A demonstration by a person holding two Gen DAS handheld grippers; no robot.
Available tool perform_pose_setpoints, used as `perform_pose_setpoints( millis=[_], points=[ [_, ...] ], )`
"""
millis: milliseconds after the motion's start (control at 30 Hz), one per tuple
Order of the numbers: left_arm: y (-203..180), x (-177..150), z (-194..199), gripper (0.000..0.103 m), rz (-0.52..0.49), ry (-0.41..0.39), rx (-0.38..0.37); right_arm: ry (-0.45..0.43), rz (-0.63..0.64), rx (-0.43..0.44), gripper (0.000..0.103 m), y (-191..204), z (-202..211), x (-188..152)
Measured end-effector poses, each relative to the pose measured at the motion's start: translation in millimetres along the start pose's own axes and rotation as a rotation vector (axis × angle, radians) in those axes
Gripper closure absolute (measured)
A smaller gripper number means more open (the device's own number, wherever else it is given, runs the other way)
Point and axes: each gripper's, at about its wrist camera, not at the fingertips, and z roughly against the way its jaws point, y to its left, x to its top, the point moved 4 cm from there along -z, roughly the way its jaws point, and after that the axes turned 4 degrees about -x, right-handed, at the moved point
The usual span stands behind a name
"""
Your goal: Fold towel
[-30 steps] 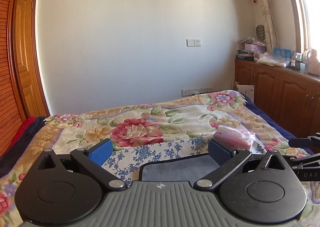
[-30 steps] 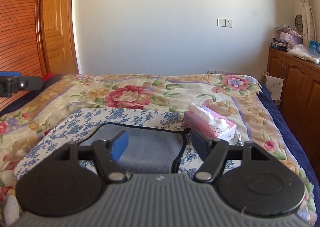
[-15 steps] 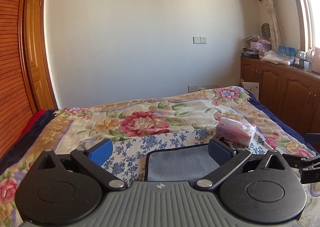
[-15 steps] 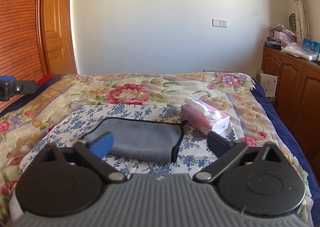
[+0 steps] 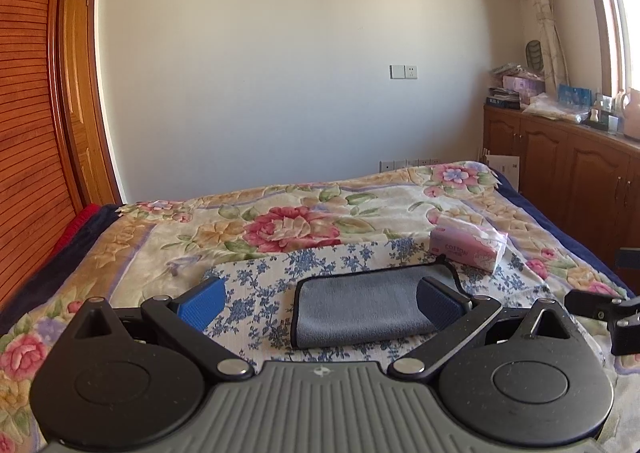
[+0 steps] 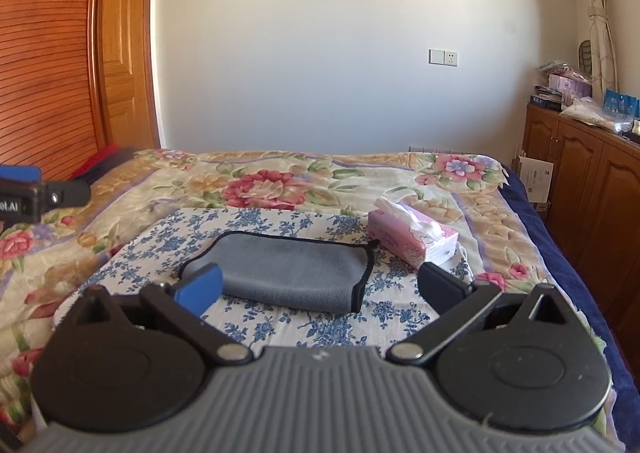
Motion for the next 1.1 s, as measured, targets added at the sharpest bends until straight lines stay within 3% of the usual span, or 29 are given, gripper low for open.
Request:
perform_pose_setpoints(
  millis=[1100],
  points=[
    [-16.8, -65.3, 37.7, 0.0, -0.014, 0.009, 0.012, 0.025, -0.003, 0.006, 0.0, 14.0, 33.8, -39.5]
  ],
)
